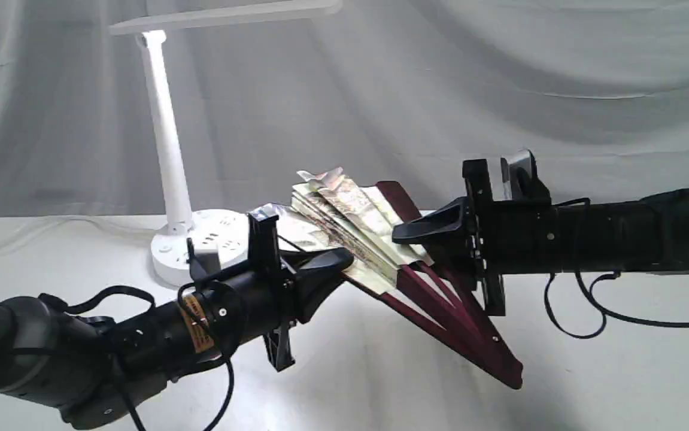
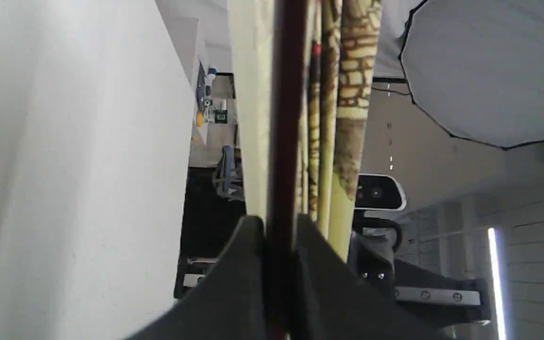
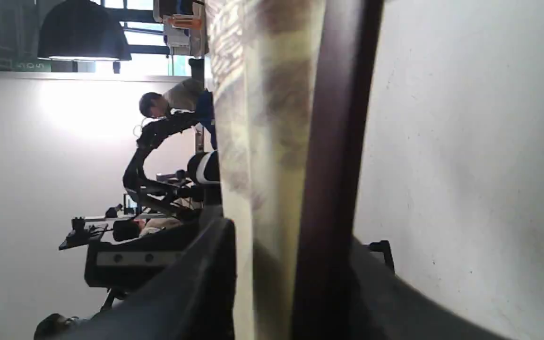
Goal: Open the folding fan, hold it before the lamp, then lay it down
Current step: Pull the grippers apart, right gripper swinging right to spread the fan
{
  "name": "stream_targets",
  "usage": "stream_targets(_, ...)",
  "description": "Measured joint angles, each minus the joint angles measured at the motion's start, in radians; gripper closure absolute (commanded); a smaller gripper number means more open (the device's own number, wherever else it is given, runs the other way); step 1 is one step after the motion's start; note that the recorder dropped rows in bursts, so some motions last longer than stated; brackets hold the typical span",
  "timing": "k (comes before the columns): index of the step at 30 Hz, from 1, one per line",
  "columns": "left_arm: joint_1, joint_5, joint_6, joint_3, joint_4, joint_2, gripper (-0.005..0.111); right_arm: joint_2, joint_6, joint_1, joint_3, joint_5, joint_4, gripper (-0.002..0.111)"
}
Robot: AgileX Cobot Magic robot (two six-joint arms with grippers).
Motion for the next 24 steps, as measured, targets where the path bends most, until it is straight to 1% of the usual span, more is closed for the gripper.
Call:
stream_targets(8,0.050,-0.044,-0.024,0.000,0.058,0.000,0.107,0.000,-0.012,-0.010,0.000,0.000,0.016,0.079)
stream_targets(13,0.050,-0.042,-0.028,0.000,0.097,0.000,0.107,0.000,-0.012,-0.012,0.000,0.000,0.016,0.080)
stream_targets(15,0.050,-0.042,-0.028,0.000,0.104,0.000,0.107,0.000,-0.016,-0.012,0.000,0.000,0.016,0.084)
stream_targets(20,0.050,-0.042,-0.028,0.000,0.111,0.000,0.107,0.000,-0.020,-0.012,0.000,0.000,0.016,0.109)
stream_targets(24,0.050,-0.045,-0.024,0.000,0.117,0.000,0.107,0.000,-0.020,-0.015,0.000,0.002,0.021,0.108)
